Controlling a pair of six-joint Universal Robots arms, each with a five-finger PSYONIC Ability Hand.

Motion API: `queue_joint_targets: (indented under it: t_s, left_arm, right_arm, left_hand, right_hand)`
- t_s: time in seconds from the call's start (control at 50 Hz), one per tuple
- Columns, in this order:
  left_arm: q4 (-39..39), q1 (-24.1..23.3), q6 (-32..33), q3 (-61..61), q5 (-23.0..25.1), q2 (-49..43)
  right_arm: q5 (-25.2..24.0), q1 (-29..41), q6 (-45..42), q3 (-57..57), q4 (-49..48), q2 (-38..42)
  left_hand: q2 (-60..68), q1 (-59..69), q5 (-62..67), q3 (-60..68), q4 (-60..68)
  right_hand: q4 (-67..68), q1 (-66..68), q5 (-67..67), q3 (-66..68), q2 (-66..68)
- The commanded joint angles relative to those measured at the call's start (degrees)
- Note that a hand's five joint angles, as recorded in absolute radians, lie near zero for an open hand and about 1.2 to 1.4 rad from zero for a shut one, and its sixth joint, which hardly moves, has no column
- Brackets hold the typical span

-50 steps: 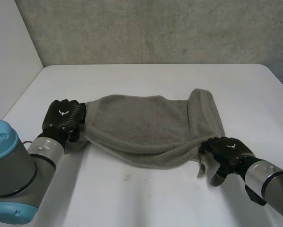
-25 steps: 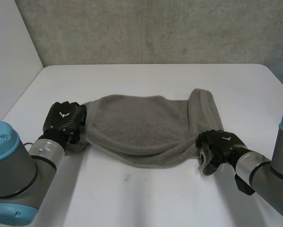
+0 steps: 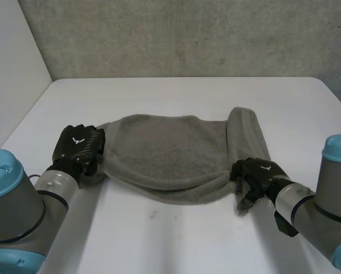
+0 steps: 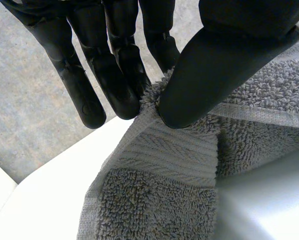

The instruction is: Fold the towel.

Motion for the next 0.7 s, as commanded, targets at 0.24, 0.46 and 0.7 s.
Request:
queue_joint_targets:
  t_s: [0.24, 0.46, 0.7]
  left_arm:
    - [0.8, -0.3, 0.1, -0.5, 0.0, -0.3]
    - [0.9, -0.3, 0.2, -0.5, 0.0, -0.5]
    - [0.9, -0.1, 0.2, -0.4, 0.0, -0.6]
  right_arm:
    - [5.0, 0.4, -1.9, 2.1, -5.9, 2.4]
    - [5.0, -0.5, -6.3, 5.3, -8.4, -0.1]
    - [4.7, -3.8, -8.9, 6.9, -8.8, -1.6]
  left_hand:
    - [10.2, 11.8, 11.1, 10.3, 10.2]
    - [10.2, 11.8, 11.1, 10.3, 10.2]
    - [10.2, 11.8, 11.1, 10.3, 10.2]
  right_hand:
    - [2.2, 1.8, 1.5, 2.1, 2.4]
    - [2.2, 1.8, 1.5, 2.1, 2.4]
    - [2.2, 1.8, 1.5, 2.1, 2.4]
